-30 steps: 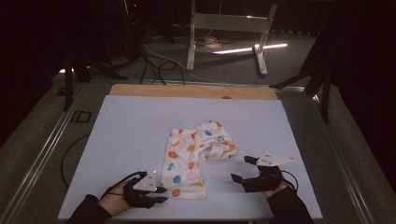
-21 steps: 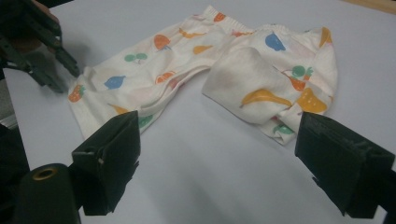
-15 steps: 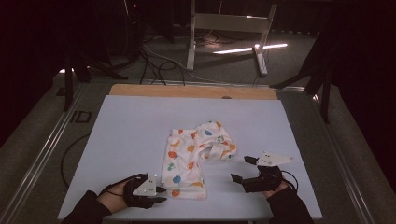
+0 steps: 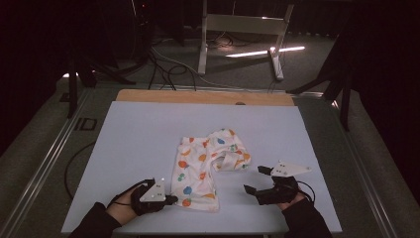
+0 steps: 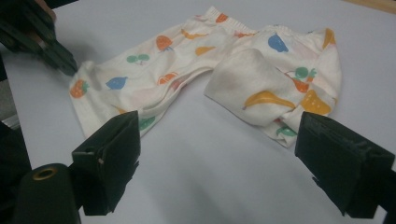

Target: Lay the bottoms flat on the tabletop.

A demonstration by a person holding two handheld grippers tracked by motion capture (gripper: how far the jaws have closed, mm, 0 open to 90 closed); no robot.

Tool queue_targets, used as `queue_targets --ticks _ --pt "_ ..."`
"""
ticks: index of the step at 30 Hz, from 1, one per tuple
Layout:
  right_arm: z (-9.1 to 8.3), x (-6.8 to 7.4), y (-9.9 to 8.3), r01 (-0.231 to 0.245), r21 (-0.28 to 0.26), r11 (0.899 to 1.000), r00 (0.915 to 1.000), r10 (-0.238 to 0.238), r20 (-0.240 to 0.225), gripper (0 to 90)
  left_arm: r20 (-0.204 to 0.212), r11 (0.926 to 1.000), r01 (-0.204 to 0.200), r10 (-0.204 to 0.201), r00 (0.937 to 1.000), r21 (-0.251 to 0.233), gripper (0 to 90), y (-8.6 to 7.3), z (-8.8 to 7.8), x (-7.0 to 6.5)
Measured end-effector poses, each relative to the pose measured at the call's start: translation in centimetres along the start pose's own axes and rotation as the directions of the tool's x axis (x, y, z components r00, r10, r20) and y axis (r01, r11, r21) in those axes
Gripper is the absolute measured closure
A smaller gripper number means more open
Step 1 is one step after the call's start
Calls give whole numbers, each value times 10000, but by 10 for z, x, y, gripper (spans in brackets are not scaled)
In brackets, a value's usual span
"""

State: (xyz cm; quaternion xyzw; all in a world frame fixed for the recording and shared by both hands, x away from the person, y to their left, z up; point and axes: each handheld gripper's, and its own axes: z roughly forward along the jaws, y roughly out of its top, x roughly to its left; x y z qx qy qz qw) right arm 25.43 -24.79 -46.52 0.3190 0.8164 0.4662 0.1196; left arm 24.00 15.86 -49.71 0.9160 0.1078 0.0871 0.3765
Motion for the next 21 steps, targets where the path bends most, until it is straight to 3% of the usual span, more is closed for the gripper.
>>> queue_targets --ticks 5,9,12,14,15,18,21 --pt "-2 -1 0 -42 -43 10000 10000 42 7 145 247 9975 548 -537 9983 -452 900 11 -11 -4" --pt "-2 -1 0 -68 -68 10000 10000 68 18 145 773 9914 1213 -1173 9901 -488 900 15 -12 -10" --pt "-2 -1 0 -75 -69 9999 10000 75 23 145 640 9930 1167 -1153 9913 -183 900 14 -10 -11" --pt "-2 -1 -1 -94 -17 10000 10000 94 8 145 741 9890 1430 -1454 9866 371 900 6 -7 -7" --pt "-2 -1 -1 -76 11 10000 10000 76 -23 145 527 9901 1225 -1262 9906 683 900 4 -5 -7" --pt "-3 -1 -1 -61 -22 10000 10000 61 -6 145 521 9863 1117 -1187 9916 1215 900 -5 -1 -7" --pt "-2 -1 -1 -51 -30 10000 10000 51 -3 145 966 9844 1018 -1164 9885 1438 900 -9 1 -9"
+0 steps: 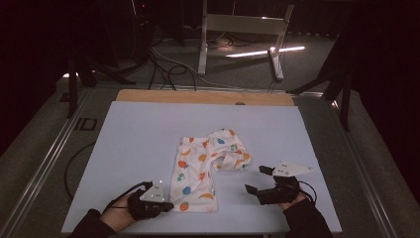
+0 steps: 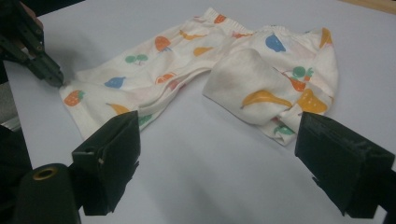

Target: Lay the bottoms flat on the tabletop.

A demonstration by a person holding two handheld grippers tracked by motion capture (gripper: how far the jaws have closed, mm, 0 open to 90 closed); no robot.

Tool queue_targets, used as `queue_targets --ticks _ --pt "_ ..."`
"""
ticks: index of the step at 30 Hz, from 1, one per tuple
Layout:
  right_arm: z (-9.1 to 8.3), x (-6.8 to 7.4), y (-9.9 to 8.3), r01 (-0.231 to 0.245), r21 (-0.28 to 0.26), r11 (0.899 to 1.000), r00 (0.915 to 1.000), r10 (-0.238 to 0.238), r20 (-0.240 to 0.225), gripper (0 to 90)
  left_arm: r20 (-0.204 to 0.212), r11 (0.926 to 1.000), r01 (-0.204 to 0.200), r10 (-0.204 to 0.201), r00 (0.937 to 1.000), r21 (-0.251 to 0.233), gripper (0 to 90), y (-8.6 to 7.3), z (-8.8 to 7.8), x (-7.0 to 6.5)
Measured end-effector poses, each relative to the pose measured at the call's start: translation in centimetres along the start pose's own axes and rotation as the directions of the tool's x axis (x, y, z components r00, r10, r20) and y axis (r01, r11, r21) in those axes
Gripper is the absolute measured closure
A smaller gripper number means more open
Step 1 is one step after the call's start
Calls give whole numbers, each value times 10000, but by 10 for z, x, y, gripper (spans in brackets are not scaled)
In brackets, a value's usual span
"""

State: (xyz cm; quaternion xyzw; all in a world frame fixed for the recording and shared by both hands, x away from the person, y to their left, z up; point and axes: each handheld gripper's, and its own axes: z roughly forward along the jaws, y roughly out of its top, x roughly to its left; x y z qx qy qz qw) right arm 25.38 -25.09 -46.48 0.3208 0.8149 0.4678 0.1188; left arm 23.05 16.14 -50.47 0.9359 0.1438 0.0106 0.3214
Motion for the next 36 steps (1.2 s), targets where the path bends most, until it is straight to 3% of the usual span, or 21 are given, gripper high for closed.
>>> queue_targets --ticks 8,12,15,17,18,20,21,25,27,29,30,31,32,33,35,36 --pt "1 0 0 40 52 10000 10000 -40 9 145 740 9999 136 -134 9972 -31 880 -2 3 1" --pt "0 0 0 55 10 10000 10000 -55 3 145 867 9989 -231 266 9959 -412 697 -2 0 -2" --pt "-1 0 1 4 -30 10000 10000 -4 3 145 580 9918 -153 228 9981 -1269 482 1 -10 -1" --pt "-2 0 1 38 -63 10000 10000 -38 25 145 307 9825 -57 117 9995 -1863 356 3 -19 1" --pt "-2 0 1 15 -99 9999 10000 -15 44 145 148 9751 160 -131 9998 -2210 313 3 -24 3" --pt "-2 0 2 7 -132 9999 10000 -7 15 144 38 9656 367 -370 9993 -2573 191 3 -30 6" --pt "-2 1 2 58 -143 9999 10000 -57 69 144 -219 9623 385 -461 9987 -2694 138 2 -32 7" --pt "-3 1 3 161 -209 9997 9998 -159 104 141 -712 9496 911 -1176 9905 -3001 7 -1 -36 12" --pt "-4 1 5 157 -333 9993 9998 -153 116 138 -1098 9409 1079 -1502 9825 -3210 2 -2 -38 12" --pt "-4 0 6 205 -408 9990 9996 -196 217 134 -1663 9292 1166 -1843 9687 -3507 2 -4 -40 10" --pt "-5 0 7 240 -433 9988 9994 -229 246 131 -1663 9292 1166 -1843 9687 -3507 1 -4 -40 10" --pt "-6 -1 10 227 -407 9989 9995 -217 230 122 -2181 9230 1249 -2148 9520 -3640 1 -6 -43 9" --pt "-7 -2 11 227 -455 9987 9995 -217 238 117 -2602 9213 1187 -2255 9388 -3703 2 -7 -45 9" --pt "-8 -2 13 218 -517 9984 9994 -202 297 112 -2763 9190 1193 -2340 9321 -3758 1 -8 -46 8" --pt "-9 -3 16 205 -624 9978 9994 -187 292 108 -3146 9076 1319 -2704 9099 -3986 1 -12 -50 8" --pt "-9 -4 18 184 -682 9975 9993 -162 323 109 -3354 9054 1312 -2800 8995 -4038 1 -13 -52 8"
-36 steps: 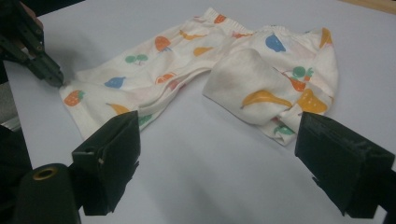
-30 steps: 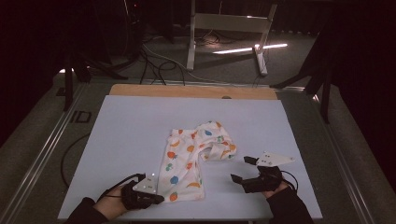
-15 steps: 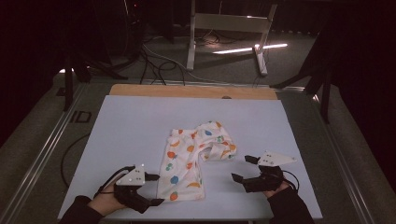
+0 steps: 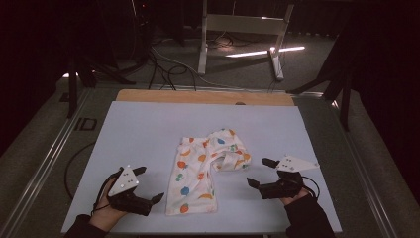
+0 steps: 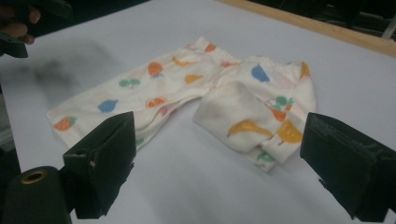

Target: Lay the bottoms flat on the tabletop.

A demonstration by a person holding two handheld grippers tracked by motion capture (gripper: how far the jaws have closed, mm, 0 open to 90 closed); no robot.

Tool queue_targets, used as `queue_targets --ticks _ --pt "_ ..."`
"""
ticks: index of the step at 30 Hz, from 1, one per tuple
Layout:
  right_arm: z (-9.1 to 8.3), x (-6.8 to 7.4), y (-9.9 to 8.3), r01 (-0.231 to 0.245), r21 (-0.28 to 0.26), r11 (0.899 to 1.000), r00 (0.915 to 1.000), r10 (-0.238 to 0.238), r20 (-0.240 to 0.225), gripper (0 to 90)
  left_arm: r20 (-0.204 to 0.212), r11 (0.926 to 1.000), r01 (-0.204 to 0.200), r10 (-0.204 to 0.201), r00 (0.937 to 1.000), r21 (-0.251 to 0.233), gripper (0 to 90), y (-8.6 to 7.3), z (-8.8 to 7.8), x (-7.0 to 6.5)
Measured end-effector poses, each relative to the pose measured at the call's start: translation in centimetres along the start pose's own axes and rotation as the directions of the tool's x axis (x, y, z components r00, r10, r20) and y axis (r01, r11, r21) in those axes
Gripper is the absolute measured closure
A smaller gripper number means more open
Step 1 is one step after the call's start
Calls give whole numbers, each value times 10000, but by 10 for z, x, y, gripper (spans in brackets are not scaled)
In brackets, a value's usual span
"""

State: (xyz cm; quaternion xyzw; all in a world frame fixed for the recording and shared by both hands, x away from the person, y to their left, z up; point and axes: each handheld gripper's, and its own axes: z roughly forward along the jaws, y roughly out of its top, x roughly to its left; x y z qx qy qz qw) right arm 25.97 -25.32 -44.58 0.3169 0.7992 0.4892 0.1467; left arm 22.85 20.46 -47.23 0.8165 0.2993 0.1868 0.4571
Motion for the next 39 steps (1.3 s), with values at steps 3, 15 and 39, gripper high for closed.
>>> queue_targets --ticks 3,15,39 --pt "2 -2 3 -17 66 10000 10000 17 -25 117 -593 10000 53 -56 9982 -38 2 -2 -3 0" --pt "47 -6 -5 58 689 9976 9989 -26 -466 256 -433 9998 200 -199 9989 -1 2 -13 4 -4" --pt "84 -39 -33 1022 2715 9570 9890 -1271 756 897 -231 9999 -67 68 9997 83 2 -16 8 -4"
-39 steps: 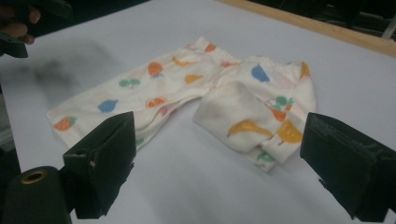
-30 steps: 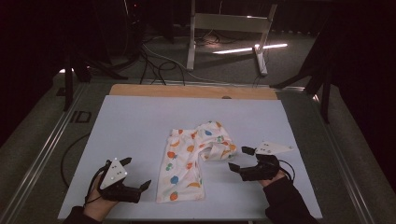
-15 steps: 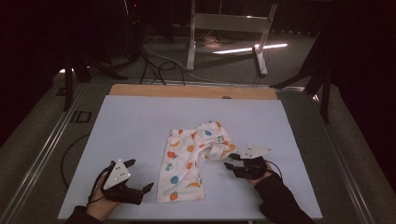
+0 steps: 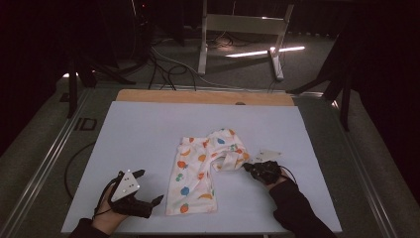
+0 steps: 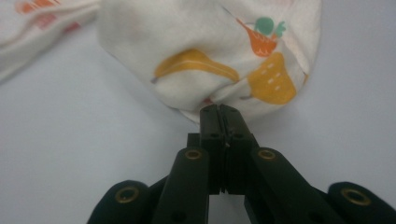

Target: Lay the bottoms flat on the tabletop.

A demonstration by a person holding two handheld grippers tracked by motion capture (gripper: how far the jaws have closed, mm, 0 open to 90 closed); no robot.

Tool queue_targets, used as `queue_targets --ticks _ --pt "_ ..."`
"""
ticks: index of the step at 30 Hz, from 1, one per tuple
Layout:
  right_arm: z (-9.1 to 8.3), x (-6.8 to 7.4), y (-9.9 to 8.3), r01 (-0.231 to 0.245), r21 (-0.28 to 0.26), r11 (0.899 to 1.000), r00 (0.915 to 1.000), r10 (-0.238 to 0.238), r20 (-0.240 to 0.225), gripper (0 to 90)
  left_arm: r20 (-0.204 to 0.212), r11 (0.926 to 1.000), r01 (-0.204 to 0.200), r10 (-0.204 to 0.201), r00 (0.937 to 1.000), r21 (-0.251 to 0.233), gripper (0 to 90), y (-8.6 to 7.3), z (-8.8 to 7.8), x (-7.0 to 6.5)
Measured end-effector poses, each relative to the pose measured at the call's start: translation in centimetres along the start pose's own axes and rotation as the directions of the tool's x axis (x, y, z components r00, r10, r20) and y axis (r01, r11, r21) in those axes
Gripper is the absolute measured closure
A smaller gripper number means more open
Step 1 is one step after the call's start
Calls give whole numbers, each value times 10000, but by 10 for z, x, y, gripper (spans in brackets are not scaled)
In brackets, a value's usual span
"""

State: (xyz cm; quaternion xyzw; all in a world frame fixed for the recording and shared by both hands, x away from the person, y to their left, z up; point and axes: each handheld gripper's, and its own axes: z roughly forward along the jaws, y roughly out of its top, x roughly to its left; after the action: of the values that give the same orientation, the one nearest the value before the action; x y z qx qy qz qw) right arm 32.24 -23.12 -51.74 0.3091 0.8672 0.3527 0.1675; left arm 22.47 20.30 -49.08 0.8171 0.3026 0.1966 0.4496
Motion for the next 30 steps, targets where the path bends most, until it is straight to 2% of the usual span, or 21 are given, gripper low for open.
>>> queue_targets --ticks 10,12,19,24,27,30 --pt "-52 20 5 -148 -858 9962 9997 130 -218 900 -8 9996 -15 15 10000 -298 2 2 -4 0" --pt "-64 23 5 -311 -1182 9925 9990 271 -351 900 5 9994 15 -15 10000 -340 2 2 -4 0" --pt "-100 32 -1 -677 -1866 9801 9974 618 -373 900 81 9987 71 -67 9999 -506 2 4 -6 1" --pt "-117 29 -8 -894 -2180 9719 9960 863 -234 899 116 9985 122 -116 9999 -528 2 3 -6 1" --pt "-122 21 -19 -1283 -2039 9705 9916 1291 -95 899 113 9983 149 -143 9998 -569 2 3 -6 1" --pt "-120 12 -35 -1687 -1662 9716 9852 1713 12 895 154 9984 164 -156 9998 -543 2 3 -6 2"
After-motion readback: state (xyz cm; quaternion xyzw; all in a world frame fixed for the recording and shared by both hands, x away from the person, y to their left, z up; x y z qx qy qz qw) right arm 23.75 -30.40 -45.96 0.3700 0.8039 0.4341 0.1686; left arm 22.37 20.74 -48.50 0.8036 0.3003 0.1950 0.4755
